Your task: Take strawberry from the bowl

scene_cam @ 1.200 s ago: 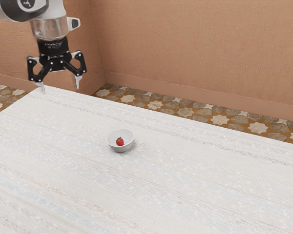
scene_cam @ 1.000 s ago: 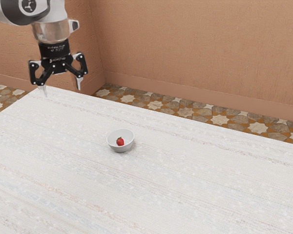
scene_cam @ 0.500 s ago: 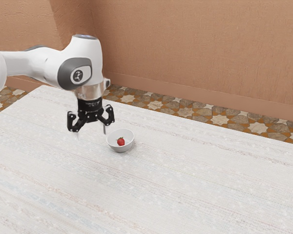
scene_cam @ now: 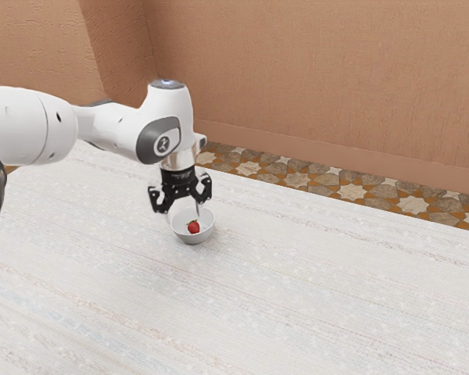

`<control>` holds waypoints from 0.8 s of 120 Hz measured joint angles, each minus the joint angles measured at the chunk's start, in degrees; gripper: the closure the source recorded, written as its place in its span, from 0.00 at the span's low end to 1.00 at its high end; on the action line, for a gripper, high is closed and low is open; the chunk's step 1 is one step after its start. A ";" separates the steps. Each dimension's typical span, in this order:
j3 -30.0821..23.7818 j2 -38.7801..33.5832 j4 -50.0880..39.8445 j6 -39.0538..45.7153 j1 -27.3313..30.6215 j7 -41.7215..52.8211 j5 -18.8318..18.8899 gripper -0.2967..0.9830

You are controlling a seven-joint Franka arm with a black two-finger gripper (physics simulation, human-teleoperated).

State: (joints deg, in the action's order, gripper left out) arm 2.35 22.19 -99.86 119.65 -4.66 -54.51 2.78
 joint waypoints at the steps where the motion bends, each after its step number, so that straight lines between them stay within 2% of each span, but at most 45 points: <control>1: -0.01 0.11 0.03 0.15 0.00 0.08 0.00 0.39; 15: -0.01 1.57 0.65 2.00 0.00 1.12 -0.02 0.48; 32: 0.04 5.36 4.94 3.32 0.66 2.55 -0.10 0.52; 96: 0.95 9.50 6.46 6.84 2.45 7.47 -2.56 0.55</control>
State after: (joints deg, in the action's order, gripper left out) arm 3.30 31.69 -93.40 126.49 -2.21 -47.04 0.22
